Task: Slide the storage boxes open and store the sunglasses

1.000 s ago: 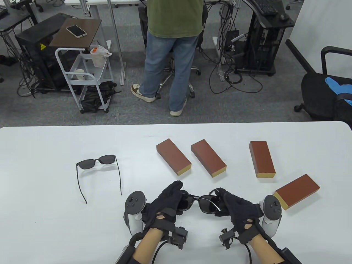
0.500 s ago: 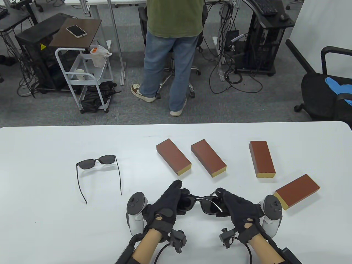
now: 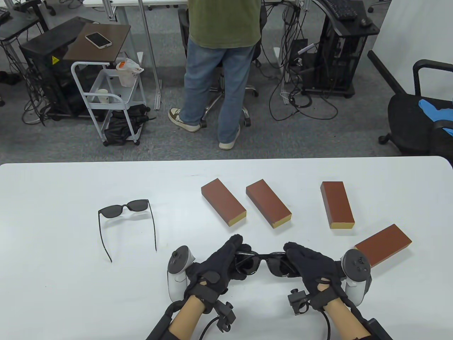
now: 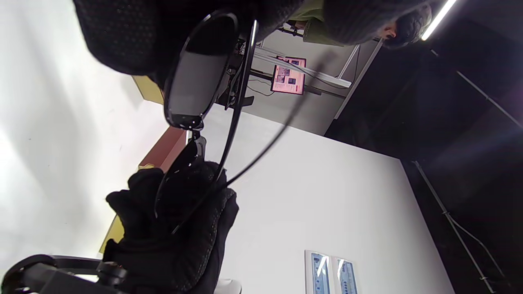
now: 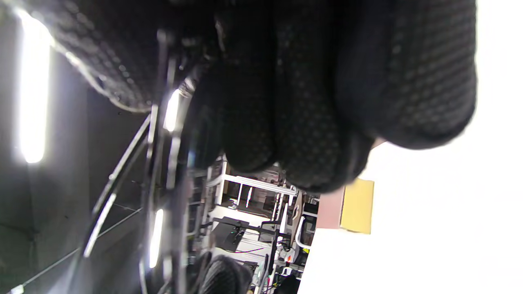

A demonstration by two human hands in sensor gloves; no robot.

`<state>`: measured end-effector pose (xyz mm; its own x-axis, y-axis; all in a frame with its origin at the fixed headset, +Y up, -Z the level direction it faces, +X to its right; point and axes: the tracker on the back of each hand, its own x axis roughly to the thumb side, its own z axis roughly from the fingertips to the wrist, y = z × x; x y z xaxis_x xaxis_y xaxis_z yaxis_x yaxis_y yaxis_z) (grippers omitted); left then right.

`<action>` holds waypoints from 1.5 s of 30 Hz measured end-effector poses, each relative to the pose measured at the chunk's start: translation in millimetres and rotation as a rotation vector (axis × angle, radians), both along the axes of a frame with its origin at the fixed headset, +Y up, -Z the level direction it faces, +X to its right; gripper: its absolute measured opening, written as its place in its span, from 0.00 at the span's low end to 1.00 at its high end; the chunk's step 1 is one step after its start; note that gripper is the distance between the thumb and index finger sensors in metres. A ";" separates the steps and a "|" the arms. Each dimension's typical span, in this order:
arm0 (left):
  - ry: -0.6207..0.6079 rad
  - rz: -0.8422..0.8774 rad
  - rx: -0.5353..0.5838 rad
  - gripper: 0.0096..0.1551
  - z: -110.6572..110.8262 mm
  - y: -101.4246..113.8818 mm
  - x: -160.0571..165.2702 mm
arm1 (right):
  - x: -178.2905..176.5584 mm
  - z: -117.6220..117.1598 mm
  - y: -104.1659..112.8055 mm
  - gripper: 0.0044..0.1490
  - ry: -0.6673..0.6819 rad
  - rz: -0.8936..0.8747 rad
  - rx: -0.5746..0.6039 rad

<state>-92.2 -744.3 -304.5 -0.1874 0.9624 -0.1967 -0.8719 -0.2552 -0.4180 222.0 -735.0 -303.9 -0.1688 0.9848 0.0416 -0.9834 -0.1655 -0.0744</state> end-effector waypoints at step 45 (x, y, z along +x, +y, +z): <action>0.209 -0.690 0.269 0.35 -10.8 0.8 -31.0 | -94.4 34.4 9.7 0.23 0.352 1.285 0.474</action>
<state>-123.2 -743.6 -315.3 0.4651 0.8846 0.0341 -0.8646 0.4622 -0.1973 127.6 -725.3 -269.5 -0.8363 0.0356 0.5472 -0.1468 -0.9760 -0.1609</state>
